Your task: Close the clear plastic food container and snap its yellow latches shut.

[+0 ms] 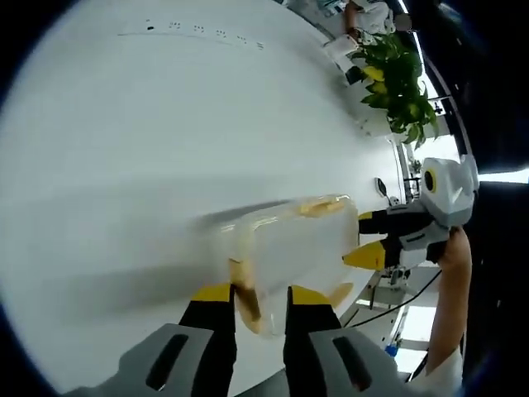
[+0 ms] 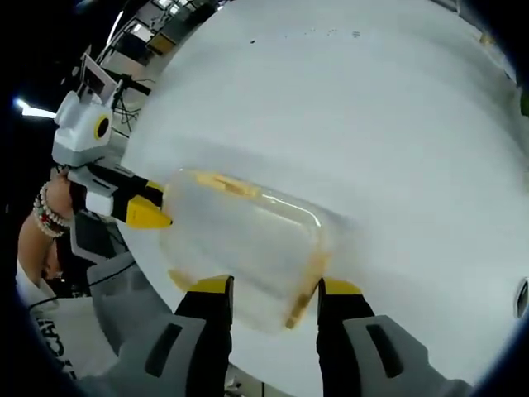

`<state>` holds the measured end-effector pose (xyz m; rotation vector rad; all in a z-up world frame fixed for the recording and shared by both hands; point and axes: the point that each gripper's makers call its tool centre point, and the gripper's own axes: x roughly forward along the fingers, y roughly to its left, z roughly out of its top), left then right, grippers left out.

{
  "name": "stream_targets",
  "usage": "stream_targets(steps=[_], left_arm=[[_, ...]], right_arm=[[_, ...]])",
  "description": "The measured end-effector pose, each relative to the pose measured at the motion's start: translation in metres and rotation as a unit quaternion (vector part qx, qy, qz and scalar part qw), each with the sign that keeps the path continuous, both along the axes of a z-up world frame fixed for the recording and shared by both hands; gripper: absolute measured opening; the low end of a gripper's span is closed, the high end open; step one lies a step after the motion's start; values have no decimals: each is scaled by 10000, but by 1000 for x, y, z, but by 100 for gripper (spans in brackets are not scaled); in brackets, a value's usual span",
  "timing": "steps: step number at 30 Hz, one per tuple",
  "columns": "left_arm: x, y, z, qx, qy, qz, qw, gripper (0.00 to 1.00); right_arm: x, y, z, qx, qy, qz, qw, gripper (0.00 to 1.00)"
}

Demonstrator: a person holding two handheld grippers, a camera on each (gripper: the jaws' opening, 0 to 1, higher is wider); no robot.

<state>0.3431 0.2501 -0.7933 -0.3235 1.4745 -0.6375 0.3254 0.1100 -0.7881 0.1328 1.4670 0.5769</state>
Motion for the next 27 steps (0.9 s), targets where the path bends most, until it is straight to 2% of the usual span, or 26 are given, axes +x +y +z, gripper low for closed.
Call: stream_targets(steps=[1, 9, 17, 19, 22, 24, 27], left_arm=[[1, -3, 0, -26, -7, 97, 9999, 11], [0, -10, 2, -50, -72, -53, 9999, 13], [-6, -6, 4, -115, -339, -268, 9990, 16], [-2, -5, 5, -78, -772, -636, 9950, 18], [1, -4, 8, 38, -1136, -803, 9903, 19], [9, -2, 12, 162, -1754, -1033, 9789, 21], [17, 6, 23, 417, -2376, -1333, 9613, 28]], right_arm=[[0, 0, -1, -64, -10, -16, 10000, 38], [1, 2, -3, -59, -44, 5, 10000, 38], [0, 2, -2, 75, -261, -107, 9996, 40], [0, 3, -1, 93, -289, -141, 9994, 40], [1, 4, 0, 1, -458, 9, 9989, 41], [6, 4, 2, -110, -849, 415, 9955, 41], [7, 0, 8, -200, -879, 389, 9952, 36]])
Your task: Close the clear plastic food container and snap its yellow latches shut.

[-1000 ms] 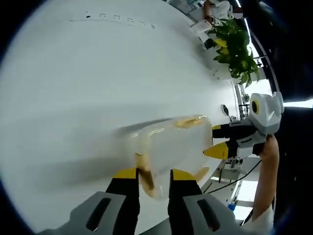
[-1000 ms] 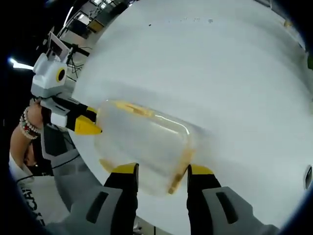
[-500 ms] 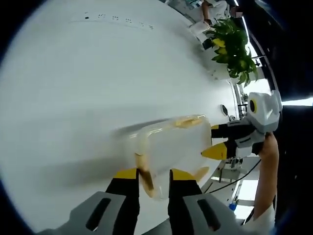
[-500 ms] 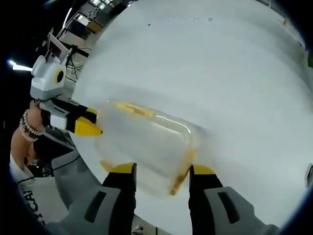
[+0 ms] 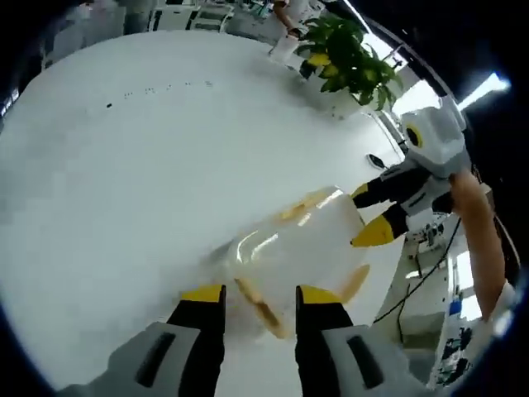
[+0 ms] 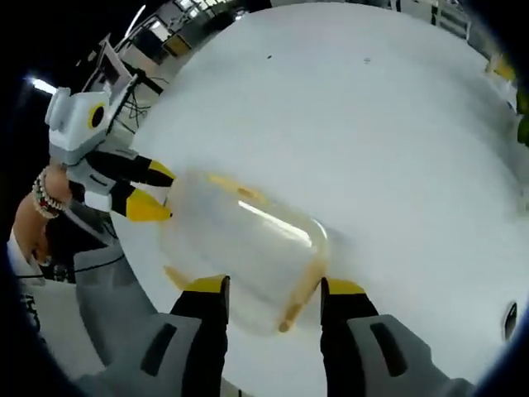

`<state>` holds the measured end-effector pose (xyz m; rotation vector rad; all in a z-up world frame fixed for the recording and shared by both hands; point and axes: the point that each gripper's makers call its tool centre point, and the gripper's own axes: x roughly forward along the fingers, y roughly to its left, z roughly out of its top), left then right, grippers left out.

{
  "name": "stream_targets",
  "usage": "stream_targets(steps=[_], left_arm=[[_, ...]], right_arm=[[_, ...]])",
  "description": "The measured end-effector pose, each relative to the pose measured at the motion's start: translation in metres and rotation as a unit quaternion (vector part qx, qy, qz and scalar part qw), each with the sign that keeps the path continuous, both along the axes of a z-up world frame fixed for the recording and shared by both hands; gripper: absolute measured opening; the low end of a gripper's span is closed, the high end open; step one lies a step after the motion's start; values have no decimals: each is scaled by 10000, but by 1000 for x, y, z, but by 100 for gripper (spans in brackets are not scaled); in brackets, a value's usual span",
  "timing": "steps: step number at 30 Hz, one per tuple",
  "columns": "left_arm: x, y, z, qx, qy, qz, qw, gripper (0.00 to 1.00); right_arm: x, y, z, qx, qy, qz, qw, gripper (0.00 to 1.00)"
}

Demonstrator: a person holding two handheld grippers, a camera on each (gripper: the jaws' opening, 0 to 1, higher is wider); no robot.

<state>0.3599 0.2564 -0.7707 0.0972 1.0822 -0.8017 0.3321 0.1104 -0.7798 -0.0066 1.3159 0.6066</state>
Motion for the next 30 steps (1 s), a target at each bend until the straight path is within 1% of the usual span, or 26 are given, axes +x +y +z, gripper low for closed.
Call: stream_targets(steps=[1, 2, 3, 4, 5, 6, 7, 8, 10, 12, 14, 16, 18, 20, 21, 24, 27, 30], left_arm=[[2, 0, 5, -25, -112, -42, 9999, 27], [5, 0, 13, -135, -324, -71, 9994, 26], [9, 1, 19, -207, -420, 30, 9989, 27], [13, 0, 28, -343, -580, 55, 9977, 27], [15, 0, 30, -392, -629, 55, 9972, 26], [17, -3, 38, -532, -785, 9, 9955, 25], [18, -5, 42, -589, -881, -70, 9943, 23], [16, -9, 47, -679, -984, -256, 9925, 20], [10, -16, 49, -785, -960, -373, 9916, 16], [7, -24, 52, -901, -1077, -460, 9890, 14], [0, -33, 51, -972, -1068, -550, 9880, 11], [-6, -41, 48, -1030, -1036, -666, 9870, 8], [-11, -50, 42, -1051, -971, -786, 9866, 6], [-10, -55, 37, -1012, -992, -907, 9857, 1], [-10, -58, 36, -993, -1016, -954, 9852, 0], [-10, -67, 33, -1110, -970, -962, 9844, 0], [-13, -77, 30, -1257, -882, -948, 9836, 0], [-16, -84, 23, -1208, -884, -1014, 9835, 0]], right_arm=[[3, -2, 4, 12, -82, -25, 10000, 35], [9, -1, 10, 92, -244, -123, 9996, 35], [13, 0, 15, 169, -344, -201, 9991, 35], [16, 0, 23, 178, -438, -199, 9987, 34], [19, 3, 28, 242, -593, -133, 9979, 32], [22, 6, 34, 315, -718, -66, 9969, 27], [25, 9, 39, 382, -832, -81, 9958, 23], [27, 14, 45, 478, -919, -111, 9946, 20], [28, 22, 50, 617, -957, -121, 9934, 20], [27, 29, 51, 622, -944, -26, 9936, 19], [26, 34, 48, 526, -972, 124, 9938, 16], [25, 37, 42, 398, -981, 324, 9939, 12], [24, 41, 36, 343, -931, 376, 9944, 7], [25, 45, 34, 360, -937, 419, 9941, 2], [25, 47, 34, 393, -947, 447, 9937, 0], [26, 57, 34, 568, -928, 453, 9930, 0], [25, 65, 31, 624, -871, 512, 9929, 0], [25, 70, 26, 611, -850, 601, 9927, 0]])
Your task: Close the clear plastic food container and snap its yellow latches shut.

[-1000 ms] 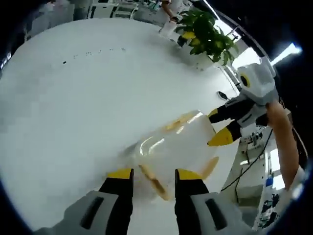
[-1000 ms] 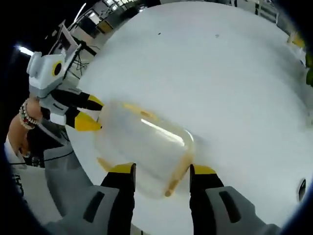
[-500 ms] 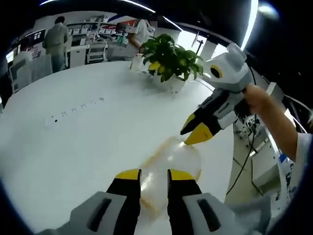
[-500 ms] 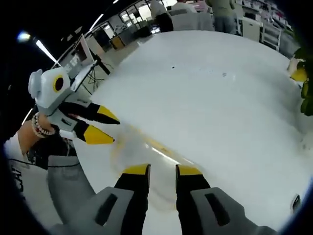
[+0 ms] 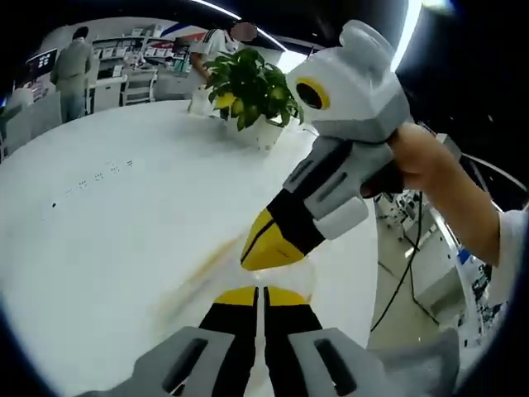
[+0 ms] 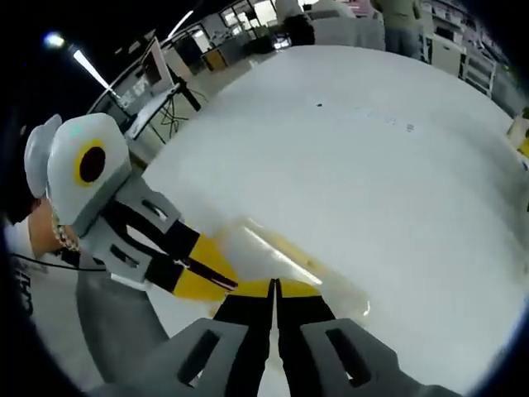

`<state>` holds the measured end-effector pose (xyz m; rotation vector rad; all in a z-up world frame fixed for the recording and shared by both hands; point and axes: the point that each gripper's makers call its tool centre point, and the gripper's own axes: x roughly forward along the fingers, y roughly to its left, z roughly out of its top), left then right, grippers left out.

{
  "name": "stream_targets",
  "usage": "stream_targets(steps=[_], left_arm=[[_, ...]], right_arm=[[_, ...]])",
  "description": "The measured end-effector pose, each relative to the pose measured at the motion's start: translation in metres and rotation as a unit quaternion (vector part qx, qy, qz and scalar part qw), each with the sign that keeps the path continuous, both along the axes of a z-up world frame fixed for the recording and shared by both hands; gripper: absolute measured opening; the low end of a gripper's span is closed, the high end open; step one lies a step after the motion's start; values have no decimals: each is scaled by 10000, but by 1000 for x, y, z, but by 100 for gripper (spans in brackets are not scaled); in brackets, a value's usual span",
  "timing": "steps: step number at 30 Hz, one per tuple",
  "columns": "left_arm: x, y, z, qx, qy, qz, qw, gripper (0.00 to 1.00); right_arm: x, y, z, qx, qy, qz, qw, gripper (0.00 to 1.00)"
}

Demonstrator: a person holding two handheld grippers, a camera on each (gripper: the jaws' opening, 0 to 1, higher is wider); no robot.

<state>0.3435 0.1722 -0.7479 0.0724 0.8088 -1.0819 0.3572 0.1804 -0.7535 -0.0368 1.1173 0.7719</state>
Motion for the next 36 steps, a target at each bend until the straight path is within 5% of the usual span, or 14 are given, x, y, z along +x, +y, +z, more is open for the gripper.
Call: stream_targets(steps=[7, 12, 18, 21, 24, 27, 36], left_arm=[[-16, -8, -12, -35, 327, -58, 9994, 0], [-35, -8, -14, -267, 956, 49, 9950, 0], [-44, 0, -19, -229, 989, 70, 9948, 0], [-53, 3, -18, -353, 1374, 197, 9897, 0], [-56, 4, -19, -373, 1295, 195, 9907, 0], [-64, 1, -16, -517, 1587, 225, 9857, 0], [-78, 2, -29, -165, 1316, -96, 9911, 0]], right_arm=[[0, 5, -9, -21, 26, 127, 9999, 0], [14, 5, -7, 3, -149, 42, 9999, 0], [29, 8, -6, 11, -237, -3, 9997, 0], [34, 8, -8, -14, -269, -17, 9996, 0], [41, 7, -12, -85, -294, -53, 9995, 0], [46, 6, -20, -187, -257, -76, 9995, 0], [50, 6, -34, -328, -196, -59, 9993, 0]])
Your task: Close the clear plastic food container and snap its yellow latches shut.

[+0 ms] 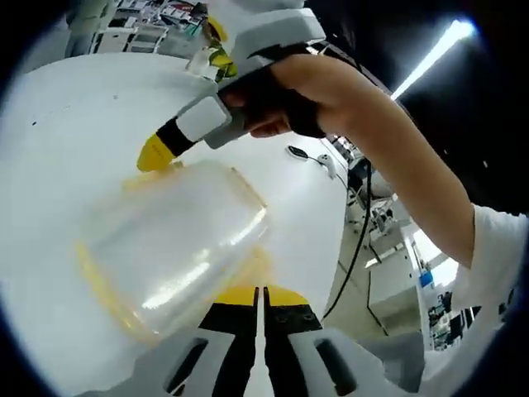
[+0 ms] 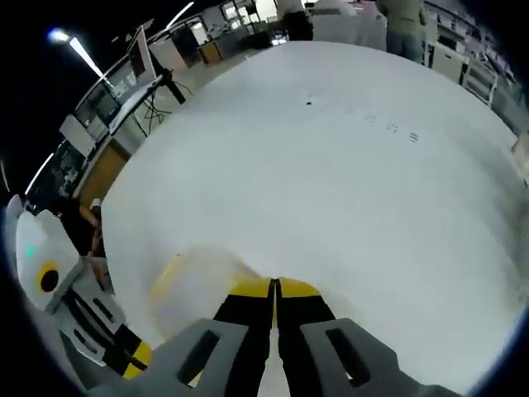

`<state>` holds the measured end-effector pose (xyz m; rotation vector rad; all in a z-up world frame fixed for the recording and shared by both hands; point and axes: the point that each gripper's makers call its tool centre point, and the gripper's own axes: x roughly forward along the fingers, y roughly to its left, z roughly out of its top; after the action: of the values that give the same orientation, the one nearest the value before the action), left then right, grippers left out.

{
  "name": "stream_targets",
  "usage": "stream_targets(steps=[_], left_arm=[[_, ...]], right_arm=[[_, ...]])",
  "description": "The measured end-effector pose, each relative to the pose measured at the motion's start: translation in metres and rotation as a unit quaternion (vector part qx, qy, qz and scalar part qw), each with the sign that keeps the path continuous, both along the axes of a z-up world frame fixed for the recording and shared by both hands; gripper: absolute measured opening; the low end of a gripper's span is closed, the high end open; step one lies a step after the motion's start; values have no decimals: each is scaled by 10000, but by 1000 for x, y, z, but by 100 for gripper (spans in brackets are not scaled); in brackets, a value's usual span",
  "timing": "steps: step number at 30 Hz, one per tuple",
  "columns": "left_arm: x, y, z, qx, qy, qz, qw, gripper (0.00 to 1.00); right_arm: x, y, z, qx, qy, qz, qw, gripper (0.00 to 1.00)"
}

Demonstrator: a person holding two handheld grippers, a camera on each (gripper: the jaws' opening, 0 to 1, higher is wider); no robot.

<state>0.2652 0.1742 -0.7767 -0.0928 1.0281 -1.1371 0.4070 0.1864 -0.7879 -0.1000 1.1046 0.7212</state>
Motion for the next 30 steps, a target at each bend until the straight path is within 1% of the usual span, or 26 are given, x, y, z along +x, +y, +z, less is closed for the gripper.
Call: stream_targets(steps=[1, 2, 3, 4, 6, 8, 9, 10, 12, 13, 15, 16, 17, 18, 19, 20, 21, 22, 23, 24, 25, 26, 27, 28, 29, 30], left_arm=[[0, 1, -3, 84, -56, -37, 9999, 0], [3, 3, -7, 176, -179, -27, 9997, 0], [4, 4, -10, 234, -222, -41, 9995, 0], [2, 2, -13, 201, -157, -84, 9996, 0], [-1, 0, -14, 157, -46, -28, 9999, 0], [-3, -1, -16, 184, -105, -62, 9998, 0], [-4, -1, -17, 264, -182, -120, 9994, 0], [-6, -1, -15, 260, -227, -199, 9992, 0], [-10, -3, -6, 141, -316, -343, 9988, 0], [-8, -4, 5, 0, -527, -440, 9976, 0], [-8, -5, 21, -196, -820, -576, 9948, 0], [-7, -4, 25, -238, -937, -633, 9933, 0], [-4, -3, 31, -265, -1254, -744, 9890, 2], [0, -2, 33, -211, -1559, -829, 9841, 6], [4, 0, 35, -140, -1898, -932, 9773, 10], [8, 0, 36, -69, -2219, -1039, 9695, 13], [11, 1, 37, 0, -2542, -1156, 9602, 18], [16, 1, 38, 142, -3050, -1402, 9419, 21], [19, -1, 40, 186, -3358, -1496, 9298, 23], [19, -2, 38, 245, -3605, -1655, 9176, 24], [19, -3, 36, 292, -3719, -1760, 9110, 24], [18, -4, 32, 364, -3800, -1856, 9054, 24], [23, -2, 28, 533, -3935, -1844, 8991, 25], [26, -3, 26, 627, -4133, -1903, 8883, 25], [27, -5, 25, 611, -4250, -1966, 8815, 25], [27, -7, 24, 619, -4341, -2042, 8752, 25]], right_arm=[[0, 0, 0, 1, 1, 3, 10000, 0], [0, 1, 0, -2, 1, 10, 10000, 0], [0, 1, 0, 0, 2, 11, 10000, 0], [0, 1, 0, 0, -3, 13, 10000, 0], [0, 2, 0, 10, 1, 10, 10000, 0], [0, 2, 0, 19, 0, 3, 10000, 0], [0, 2, 0, 24, -1, -2, 10000, 0], [-1, 2, 0, 28, 9, 5, 10000, 0], [-2, 1, 1, -4, -22, 82, 10000, 0], [-1, 0, 4, -56, -134, 192, 9997, 0], [2, -5, 9, -200, -380, 424, 9982, 0], [2, -6, 11, -230, -413, 527, 9975, 0], [0, -6, 13, -234, -422, 658, 9967, 1], [-4, -4, 18, -232, -445, 947, 9942, 4], [-5, -3, 21, -234, -482, 1095, 9925, 6], [-7, -2, 27, -254, -573, 1337, 9890, 10], [-9, 0, 31, -252, -661, 1578, 9849, 13], [-12, 4, 38, -224, -775, 1922, 9780, 17], [-13, 5, 40, -225, -788, 2015, 9761, 20], [-21, 7, 45, -258, -800, 2440, 9661, 23], [-23, 8, 46, -263, -805, 2552, 9632, 29], [-28, 9, 46, -326, -777, 2849, 9549, 34], [-32, 9, 45, -411, -762, 3068, 9478, 38], [-37, 7, 43, -560, -738, 3379, 9366, 42], [-39, 5, 41, -688, -693, 3537, 9303, 43], [-41, 4, 38, -760, -624, 3659, 9254, 42]])
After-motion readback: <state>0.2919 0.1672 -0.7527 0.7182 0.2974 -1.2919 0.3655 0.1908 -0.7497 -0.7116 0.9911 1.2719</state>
